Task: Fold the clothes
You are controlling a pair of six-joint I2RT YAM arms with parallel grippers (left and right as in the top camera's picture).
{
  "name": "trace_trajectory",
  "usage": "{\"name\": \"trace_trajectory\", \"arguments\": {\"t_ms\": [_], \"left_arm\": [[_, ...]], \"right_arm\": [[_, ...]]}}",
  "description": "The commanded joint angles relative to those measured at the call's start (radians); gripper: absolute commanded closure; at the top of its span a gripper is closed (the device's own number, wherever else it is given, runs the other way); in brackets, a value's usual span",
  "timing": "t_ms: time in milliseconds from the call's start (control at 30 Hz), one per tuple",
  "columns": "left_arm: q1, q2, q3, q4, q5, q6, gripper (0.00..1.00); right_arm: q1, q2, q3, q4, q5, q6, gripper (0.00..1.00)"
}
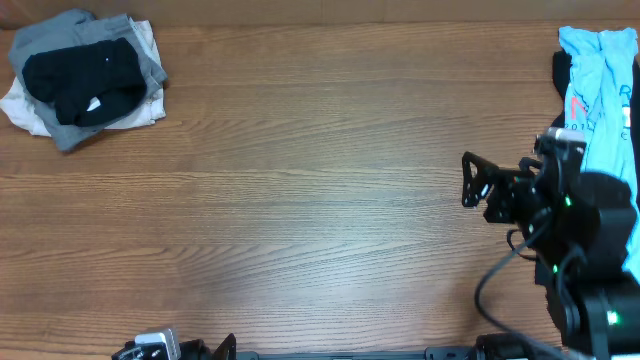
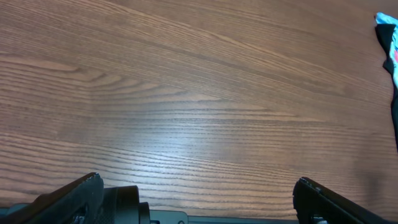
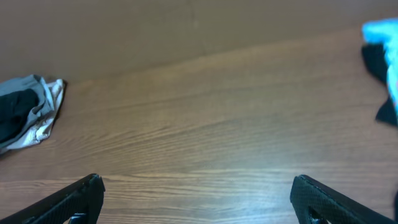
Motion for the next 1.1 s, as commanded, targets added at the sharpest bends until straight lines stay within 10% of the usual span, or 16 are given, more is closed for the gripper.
{"name": "trace_trajectory", "arguments": {"t_ms": [0,633,1067], "left_arm": [[-0.005,-0.006,-0.005,0.002,-0.007,-0.013,0.00],[-0.005,-0.006,-0.005,0.001,-0.006,-0.013,0.00],[-0.005,-0.006,-0.005,0.002,-0.007,-0.013,0.00]], "right_arm": [[0.000,-0.116,-0.076,0.029,0.014,-0.091,0.00],[-0.012,-0.598,-0.770,0.624,-0.048,-0.095,0.00],[-0.088,-0.741,-0.923,0.750,-0.093,-0.198,0.00]]}}
